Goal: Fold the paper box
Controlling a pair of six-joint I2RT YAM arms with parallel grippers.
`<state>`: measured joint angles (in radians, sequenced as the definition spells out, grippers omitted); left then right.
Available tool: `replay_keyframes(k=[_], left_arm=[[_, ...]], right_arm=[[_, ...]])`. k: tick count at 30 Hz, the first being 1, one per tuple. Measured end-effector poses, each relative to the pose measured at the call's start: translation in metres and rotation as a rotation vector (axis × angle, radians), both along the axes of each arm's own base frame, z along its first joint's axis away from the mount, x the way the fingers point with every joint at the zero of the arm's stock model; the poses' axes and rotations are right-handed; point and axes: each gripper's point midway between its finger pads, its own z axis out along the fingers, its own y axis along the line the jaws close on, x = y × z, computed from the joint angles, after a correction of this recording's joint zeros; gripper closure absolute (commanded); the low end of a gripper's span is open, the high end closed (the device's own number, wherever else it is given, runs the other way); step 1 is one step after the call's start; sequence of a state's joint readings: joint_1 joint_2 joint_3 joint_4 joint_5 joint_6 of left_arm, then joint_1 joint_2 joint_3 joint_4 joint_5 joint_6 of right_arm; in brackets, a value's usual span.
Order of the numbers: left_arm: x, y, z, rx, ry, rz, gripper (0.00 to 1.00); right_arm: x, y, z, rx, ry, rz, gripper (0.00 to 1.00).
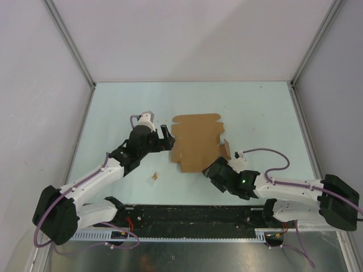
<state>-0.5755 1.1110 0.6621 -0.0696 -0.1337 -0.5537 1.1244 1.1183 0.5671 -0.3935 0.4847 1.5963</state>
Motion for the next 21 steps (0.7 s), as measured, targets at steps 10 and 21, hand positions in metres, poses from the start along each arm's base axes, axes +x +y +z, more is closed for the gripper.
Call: replay_keyframes(k=[10,21], left_arm=[[-0.004,0.000,0.021,-0.043,-0.050,-0.005,0.00],[-0.007,0.002,0.024,-0.051,-0.063,-0.006,0.00]], right_arm=[[0.020,0.011,-0.037,0.111,0.015,-0.239,0.33],[0.048,0.027,-0.036,0.235,-0.051,-0.365,0.33]])
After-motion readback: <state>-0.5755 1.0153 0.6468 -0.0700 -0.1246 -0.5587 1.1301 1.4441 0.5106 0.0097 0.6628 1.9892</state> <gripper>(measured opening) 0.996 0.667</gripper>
